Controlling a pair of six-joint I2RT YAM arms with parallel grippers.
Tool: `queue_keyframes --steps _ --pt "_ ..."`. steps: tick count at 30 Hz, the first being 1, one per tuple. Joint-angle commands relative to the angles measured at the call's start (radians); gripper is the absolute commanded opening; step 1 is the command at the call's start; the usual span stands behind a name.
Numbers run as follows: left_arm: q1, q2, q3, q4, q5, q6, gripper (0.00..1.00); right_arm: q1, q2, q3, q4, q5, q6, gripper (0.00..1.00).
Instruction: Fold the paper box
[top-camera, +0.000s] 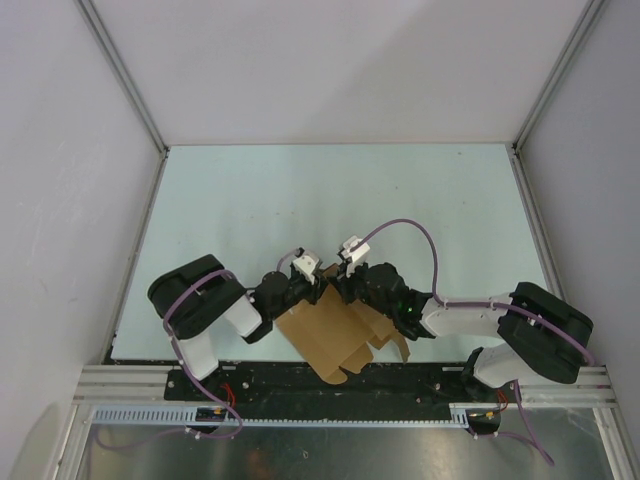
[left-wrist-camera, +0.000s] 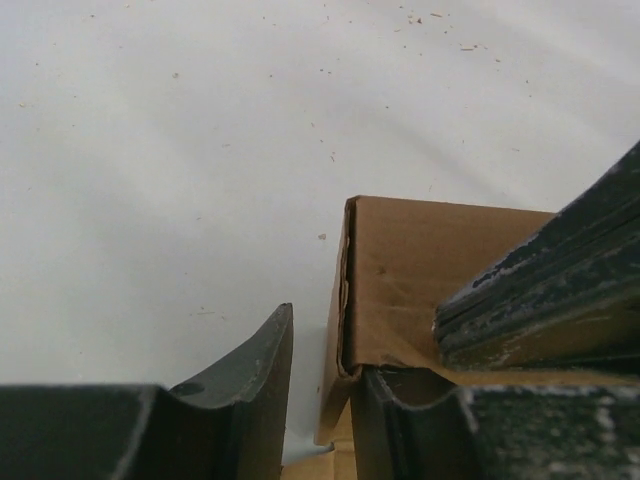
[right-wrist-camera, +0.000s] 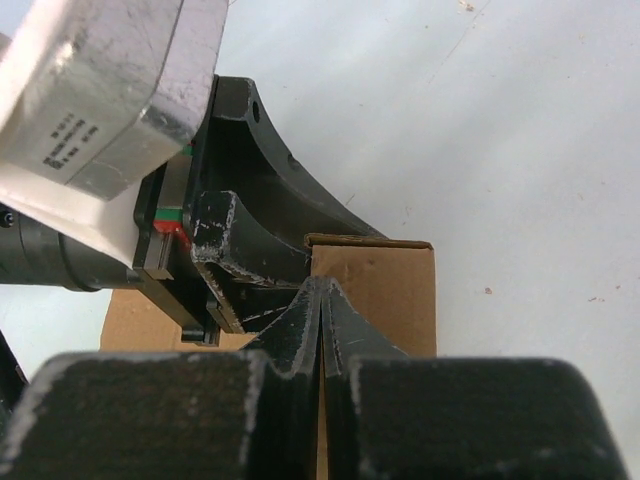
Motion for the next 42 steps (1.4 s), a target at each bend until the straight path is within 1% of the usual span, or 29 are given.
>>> queue_keyframes --steps 1,6,9,14,16,19,20,22,23,28,33,36,37,39,42 --pt "-0.015 0.024 0.037 0.374 -0.066 -0.007 0.3 -0.003 0.012 0.022 -0.01 0.011 0.005 0.0" --pt "-0.018 0.042 0.053 0.376 -0.083 -0.004 0.17 -0.006 0.006 0.022 -0.011 0.005 0.008 0.0" --pt "-0.019 0.053 0.063 0.376 -0.08 -0.006 0.11 -0.007 0.005 0.02 -0.011 0.0 0.01 0.0" --pt "-0.022 0.053 0.068 0.376 -0.081 -0.01 0.05 -0.009 0.002 0.022 -0.014 -0.003 0.014 0.0" --pt "-0.024 0.05 0.065 0.376 -0.084 -0.01 0.0 -0.01 -0.001 0.022 -0.015 -0.006 0.014 0.0" --pt "-0.025 0.043 0.057 0.376 -0.091 -0.006 0.0 -0.01 -0.011 0.022 -0.01 -0.007 0.014 0.07" --pt "-0.027 0.039 0.053 0.376 -0.095 -0.003 0.0 -0.012 -0.017 0.022 -0.01 -0.007 0.01 0.13" --pt "-0.029 0.032 0.047 0.376 -0.106 0.007 0.0 -0.012 -0.05 0.02 -0.011 -0.012 0.005 0.2" --pt "-0.03 0.021 0.037 0.376 -0.124 0.008 0.0 -0.016 -0.064 0.022 -0.013 -0.01 0.005 0.25" --pt "-0.032 -0.011 -0.001 0.376 -0.209 0.014 0.0 -0.03 -0.201 0.04 -0.079 0.017 -0.012 0.37" --pt "-0.032 -0.059 -0.044 0.374 -0.322 0.016 0.0 -0.042 -0.302 0.054 -0.145 0.104 -0.001 0.4" --pt "-0.032 -0.097 -0.079 0.373 -0.353 0.04 0.0 -0.052 -0.36 0.054 -0.218 0.183 0.005 0.4" --pt "-0.033 -0.106 -0.096 0.374 -0.367 0.05 0.0 -0.061 -0.368 0.057 -0.241 0.231 0.011 0.4" --pt "-0.036 -0.131 -0.11 0.373 -0.393 0.071 0.0 -0.081 -0.386 0.059 -0.319 0.272 0.053 0.4" --pt "-0.05 -0.148 -0.134 0.373 -0.5 0.12 0.0 -0.128 -0.411 0.06 -0.428 0.261 0.137 0.36"
